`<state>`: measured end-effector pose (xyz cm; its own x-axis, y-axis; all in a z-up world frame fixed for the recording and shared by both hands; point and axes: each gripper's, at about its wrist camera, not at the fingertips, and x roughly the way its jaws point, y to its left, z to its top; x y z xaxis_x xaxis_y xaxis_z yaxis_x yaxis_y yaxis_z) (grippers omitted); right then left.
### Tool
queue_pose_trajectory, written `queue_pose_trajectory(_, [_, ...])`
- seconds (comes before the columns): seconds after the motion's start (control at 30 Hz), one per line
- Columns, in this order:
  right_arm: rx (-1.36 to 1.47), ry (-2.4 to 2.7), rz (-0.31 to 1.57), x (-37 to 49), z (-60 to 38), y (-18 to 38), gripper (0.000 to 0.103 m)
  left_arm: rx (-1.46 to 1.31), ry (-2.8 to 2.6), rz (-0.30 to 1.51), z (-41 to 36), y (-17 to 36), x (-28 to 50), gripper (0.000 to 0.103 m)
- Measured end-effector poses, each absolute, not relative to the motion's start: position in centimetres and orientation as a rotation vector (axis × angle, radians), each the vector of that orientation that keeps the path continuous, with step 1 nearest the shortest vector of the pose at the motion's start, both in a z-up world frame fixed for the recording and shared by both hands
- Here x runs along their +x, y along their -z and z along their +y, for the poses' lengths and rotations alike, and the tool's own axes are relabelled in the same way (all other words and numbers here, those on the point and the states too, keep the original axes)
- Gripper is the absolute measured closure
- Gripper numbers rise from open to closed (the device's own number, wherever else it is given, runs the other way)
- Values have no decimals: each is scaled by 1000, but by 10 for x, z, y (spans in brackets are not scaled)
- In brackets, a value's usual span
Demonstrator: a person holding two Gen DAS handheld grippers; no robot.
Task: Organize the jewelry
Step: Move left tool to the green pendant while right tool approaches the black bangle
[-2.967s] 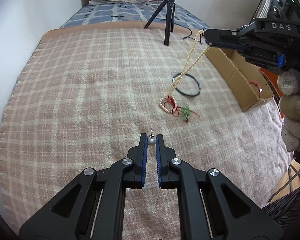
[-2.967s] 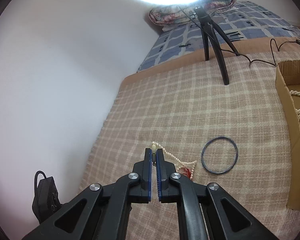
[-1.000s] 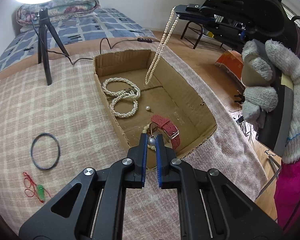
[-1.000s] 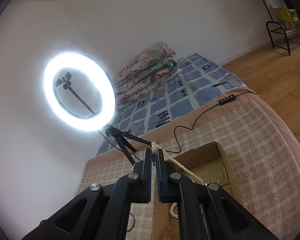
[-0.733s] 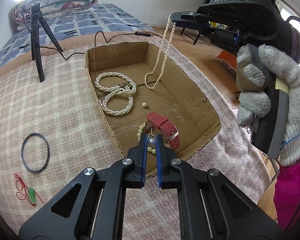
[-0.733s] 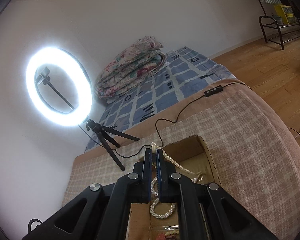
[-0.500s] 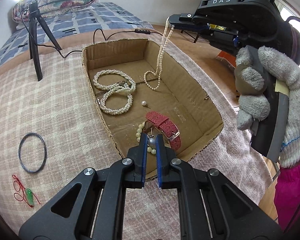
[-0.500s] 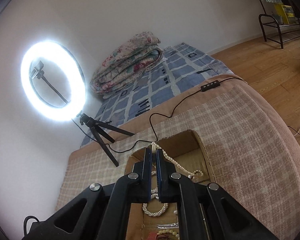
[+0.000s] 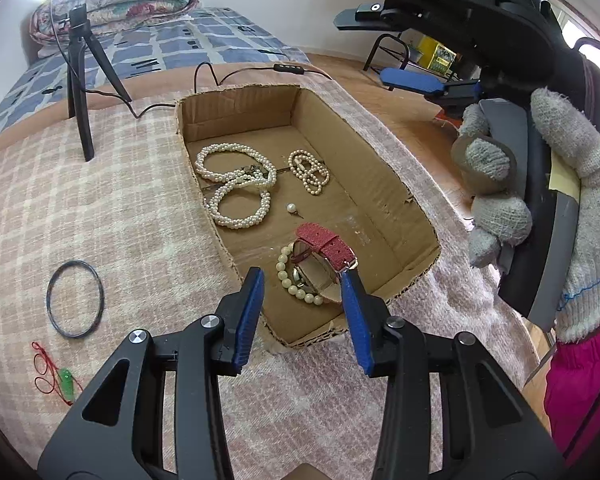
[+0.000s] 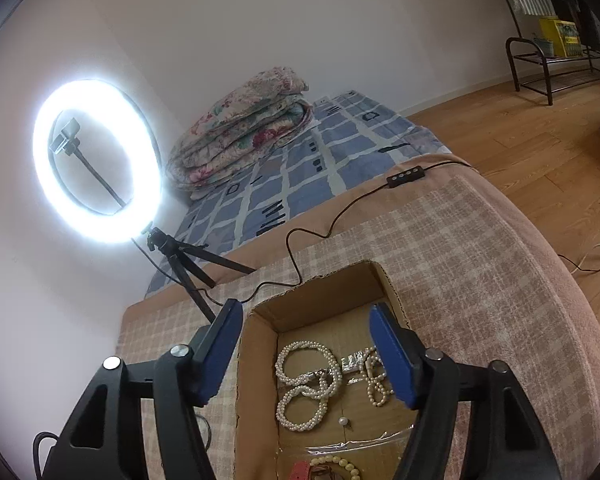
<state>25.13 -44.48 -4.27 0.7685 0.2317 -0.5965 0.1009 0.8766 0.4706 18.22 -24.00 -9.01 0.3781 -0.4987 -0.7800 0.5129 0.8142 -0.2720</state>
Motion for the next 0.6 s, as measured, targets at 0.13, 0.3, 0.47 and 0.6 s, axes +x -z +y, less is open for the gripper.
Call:
queue_pose_trajectory(0.13, [473, -19, 683, 245, -441, 31, 15, 19, 642, 980, -231, 83, 177, 63])
queue_pose_trajectory(0.3, [391, 32, 676, 239, -431, 16, 10, 25, 630, 962, -217, 75, 172, 63])
queue_pose_trajectory(0.47, [315, 53, 666, 229, -419, 0, 9, 23, 609, 958, -196, 69, 170, 63])
queue_pose_trajectory(0.6, [286, 62, 665, 222, -411, -7, 9, 16, 582, 957, -175, 65, 168, 63])
